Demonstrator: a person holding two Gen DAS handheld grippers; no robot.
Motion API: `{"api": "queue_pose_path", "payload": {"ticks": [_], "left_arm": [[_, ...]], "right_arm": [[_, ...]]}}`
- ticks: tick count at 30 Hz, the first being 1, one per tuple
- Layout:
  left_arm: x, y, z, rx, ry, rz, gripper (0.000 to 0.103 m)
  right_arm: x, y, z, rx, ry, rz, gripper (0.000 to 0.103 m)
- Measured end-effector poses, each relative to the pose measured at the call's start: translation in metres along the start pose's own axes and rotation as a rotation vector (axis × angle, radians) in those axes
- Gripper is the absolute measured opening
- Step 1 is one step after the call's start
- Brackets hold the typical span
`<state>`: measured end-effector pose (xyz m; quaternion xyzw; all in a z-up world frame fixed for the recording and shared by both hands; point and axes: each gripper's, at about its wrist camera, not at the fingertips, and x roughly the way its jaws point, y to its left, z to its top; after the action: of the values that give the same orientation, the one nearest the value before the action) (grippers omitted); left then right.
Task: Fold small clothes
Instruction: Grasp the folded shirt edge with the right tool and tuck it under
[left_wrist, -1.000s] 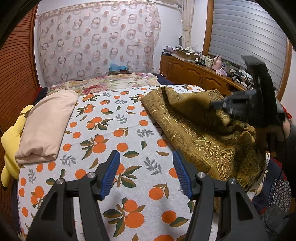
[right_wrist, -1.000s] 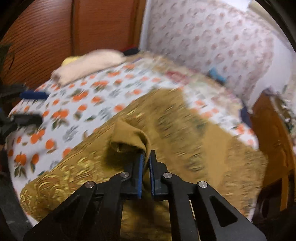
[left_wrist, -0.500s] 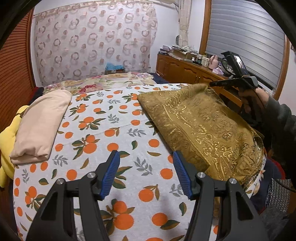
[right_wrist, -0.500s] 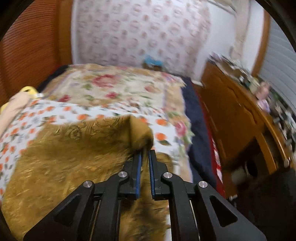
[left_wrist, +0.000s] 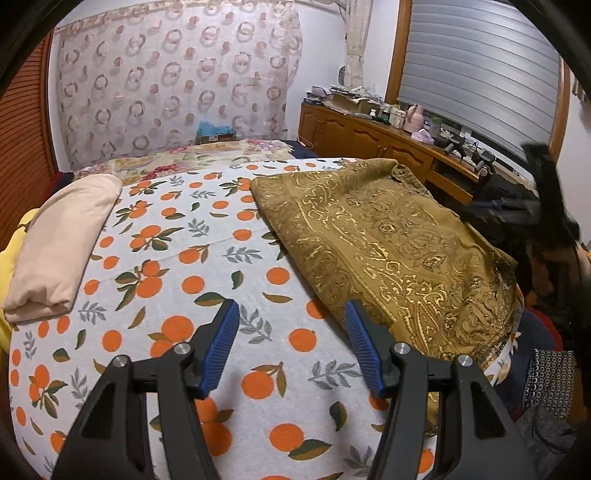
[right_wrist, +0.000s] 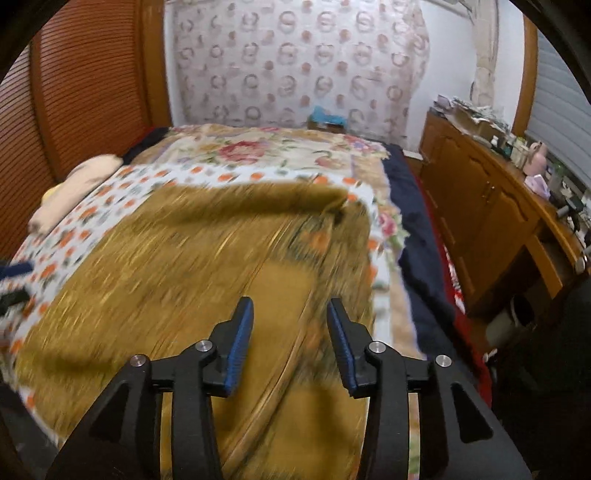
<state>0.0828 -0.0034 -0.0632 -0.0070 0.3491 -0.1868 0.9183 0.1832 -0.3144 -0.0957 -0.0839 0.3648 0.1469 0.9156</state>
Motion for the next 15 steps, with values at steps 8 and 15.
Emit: {"api": "queue_pose_path", "payload": {"ticks": [8, 15], "left_arm": [[-0.001, -0.005, -0.001, 0.006, 0.002, -0.01, 0.059], [0.0, -0.012, -0.001, 0.019, 0.009, -0.022, 0.059]], "right_arm": [[-0.021, 0.019, -0.045, 0.038, 0.027, 0.044, 0.043], [-0.016, 0.02, -0.062, 0.048, 0.059, 0.1, 0.021]]}}
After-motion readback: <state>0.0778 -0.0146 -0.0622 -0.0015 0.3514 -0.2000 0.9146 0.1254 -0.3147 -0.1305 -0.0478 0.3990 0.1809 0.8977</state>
